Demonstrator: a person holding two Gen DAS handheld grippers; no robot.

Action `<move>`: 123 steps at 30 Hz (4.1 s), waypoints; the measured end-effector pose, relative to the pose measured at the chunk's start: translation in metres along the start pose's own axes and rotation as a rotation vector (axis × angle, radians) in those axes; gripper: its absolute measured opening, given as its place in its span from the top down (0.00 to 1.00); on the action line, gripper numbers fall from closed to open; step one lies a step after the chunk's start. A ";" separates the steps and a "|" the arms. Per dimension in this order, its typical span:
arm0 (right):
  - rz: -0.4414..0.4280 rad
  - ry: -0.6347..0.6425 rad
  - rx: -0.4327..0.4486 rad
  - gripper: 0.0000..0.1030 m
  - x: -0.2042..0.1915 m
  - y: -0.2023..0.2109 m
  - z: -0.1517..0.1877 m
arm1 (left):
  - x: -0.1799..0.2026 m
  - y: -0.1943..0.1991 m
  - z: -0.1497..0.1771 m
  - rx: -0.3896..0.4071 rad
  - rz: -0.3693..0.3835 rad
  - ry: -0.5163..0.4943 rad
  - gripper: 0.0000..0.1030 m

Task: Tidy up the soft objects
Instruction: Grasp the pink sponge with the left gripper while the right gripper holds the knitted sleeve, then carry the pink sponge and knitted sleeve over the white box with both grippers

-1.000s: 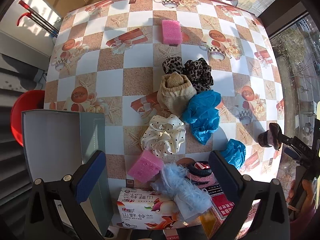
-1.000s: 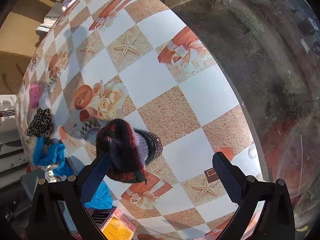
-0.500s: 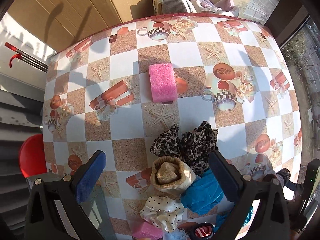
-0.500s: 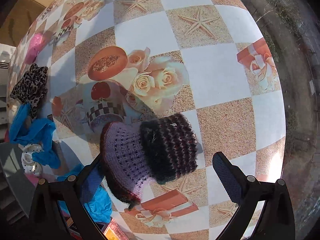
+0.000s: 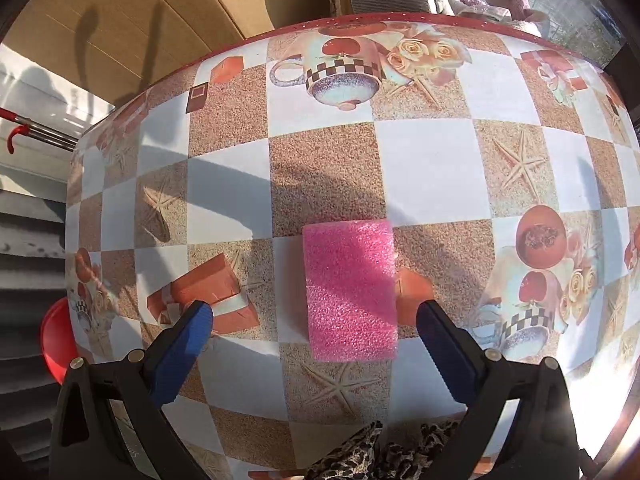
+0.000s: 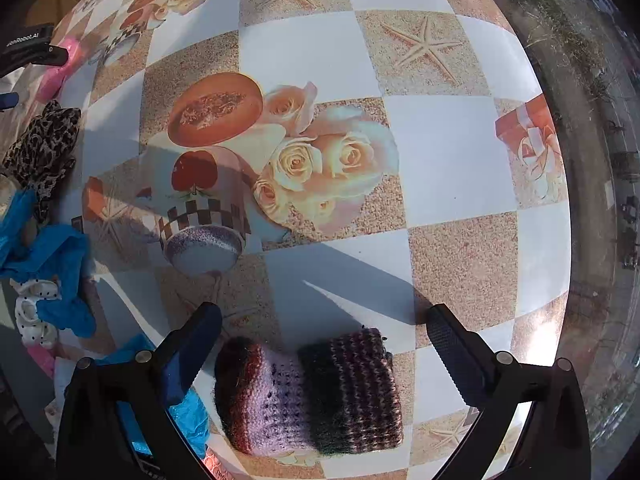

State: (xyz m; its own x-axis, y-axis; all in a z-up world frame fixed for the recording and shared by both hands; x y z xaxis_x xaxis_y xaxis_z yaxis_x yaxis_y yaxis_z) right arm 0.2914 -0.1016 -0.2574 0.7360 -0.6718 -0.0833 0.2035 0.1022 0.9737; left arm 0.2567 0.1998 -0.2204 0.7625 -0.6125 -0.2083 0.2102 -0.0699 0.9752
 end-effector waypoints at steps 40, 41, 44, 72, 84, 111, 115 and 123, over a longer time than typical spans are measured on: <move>-0.185 -0.094 0.059 0.44 0.121 0.076 0.029 | -0.005 0.122 0.185 0.183 0.170 -0.185 0.56; -0.193 -0.099 0.066 0.44 0.126 0.080 0.034 | -0.006 0.124 0.197 0.181 0.168 -0.192 0.56; -0.209 -0.108 0.073 0.44 0.131 0.084 0.057 | -0.006 0.126 0.234 0.172 0.155 -0.227 0.56; -0.192 -0.013 0.014 0.44 -0.042 0.063 0.298 | -0.149 0.111 0.435 0.235 0.207 -0.244 0.56; -0.094 0.439 0.155 0.44 -0.192 0.117 0.263 | -0.249 0.085 0.458 0.222 0.198 0.040 0.56; 0.055 0.866 0.119 0.42 -0.382 0.058 0.218 | -0.289 -0.024 0.450 0.011 0.185 0.258 0.56; 0.058 0.886 0.070 0.42 -0.396 0.039 0.212 | -0.289 -0.028 0.449 -0.001 0.164 0.255 0.56; 0.089 0.884 -0.012 0.42 -0.385 0.017 0.218 | -0.274 -0.026 0.463 -0.022 0.174 0.213 0.56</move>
State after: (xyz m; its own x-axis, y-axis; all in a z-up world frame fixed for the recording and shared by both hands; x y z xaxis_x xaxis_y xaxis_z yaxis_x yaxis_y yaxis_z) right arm -0.1294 -0.0010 -0.1624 0.9779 0.1502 -0.1456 0.1251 0.1380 0.9825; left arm -0.2411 0.0051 -0.1537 0.8993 -0.4343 -0.0517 0.0769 0.0406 0.9962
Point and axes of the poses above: each gripper's, at about its wrist camera, not at the fingertips, and y roughly against the way its jaws point, x to its right, z to its underside, the point moved 1 cm from there along -y, roughly the way its jaws point, and after that the axes turned 9 degrees about -x, right-handed, at the moved point
